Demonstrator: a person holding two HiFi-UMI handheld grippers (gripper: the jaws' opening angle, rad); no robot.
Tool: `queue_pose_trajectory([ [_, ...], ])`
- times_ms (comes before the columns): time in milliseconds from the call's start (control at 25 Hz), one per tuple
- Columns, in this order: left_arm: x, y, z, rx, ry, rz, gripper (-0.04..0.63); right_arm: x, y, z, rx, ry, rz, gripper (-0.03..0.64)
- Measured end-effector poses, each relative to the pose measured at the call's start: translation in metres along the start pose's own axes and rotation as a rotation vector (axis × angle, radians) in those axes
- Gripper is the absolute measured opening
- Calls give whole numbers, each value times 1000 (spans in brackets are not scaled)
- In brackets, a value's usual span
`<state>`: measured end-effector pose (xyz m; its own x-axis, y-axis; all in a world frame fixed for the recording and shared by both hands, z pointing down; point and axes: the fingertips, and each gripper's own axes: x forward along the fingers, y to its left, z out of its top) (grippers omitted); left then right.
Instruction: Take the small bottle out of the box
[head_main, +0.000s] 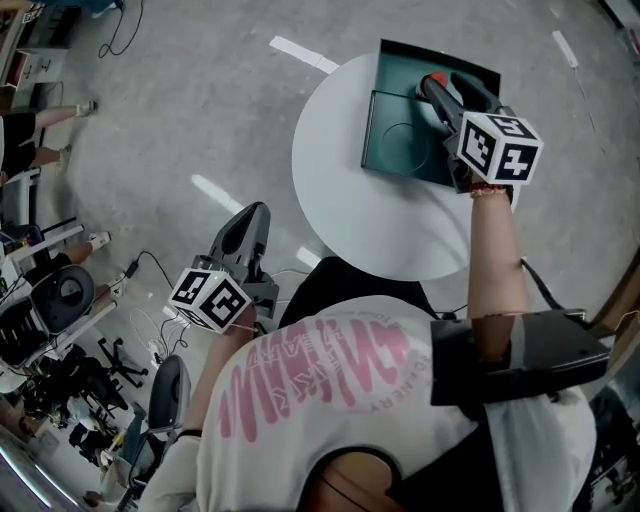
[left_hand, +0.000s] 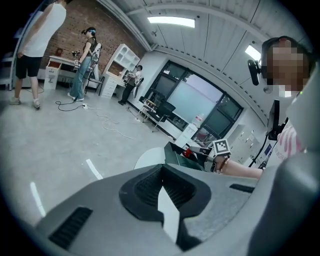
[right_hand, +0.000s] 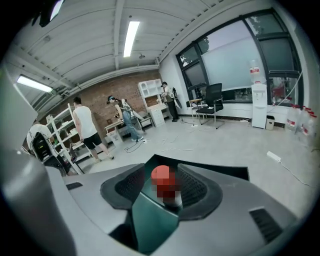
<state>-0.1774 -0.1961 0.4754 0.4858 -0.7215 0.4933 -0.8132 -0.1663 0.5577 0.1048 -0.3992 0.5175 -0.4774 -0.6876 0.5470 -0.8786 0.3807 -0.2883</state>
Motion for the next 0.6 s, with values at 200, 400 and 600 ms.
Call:
queue_pose_trajectory([
  [200,2,0,2,-22,1,-2,8,14,4,-2,-62,38,-17,202],
  [400,0,-1,7,-16,-5,3,8,15,2,-6,-95,60,-51,150],
  [600,0,-2,2,-16,-4,-4,8,16,3,-12,-77,52,-43,152],
])
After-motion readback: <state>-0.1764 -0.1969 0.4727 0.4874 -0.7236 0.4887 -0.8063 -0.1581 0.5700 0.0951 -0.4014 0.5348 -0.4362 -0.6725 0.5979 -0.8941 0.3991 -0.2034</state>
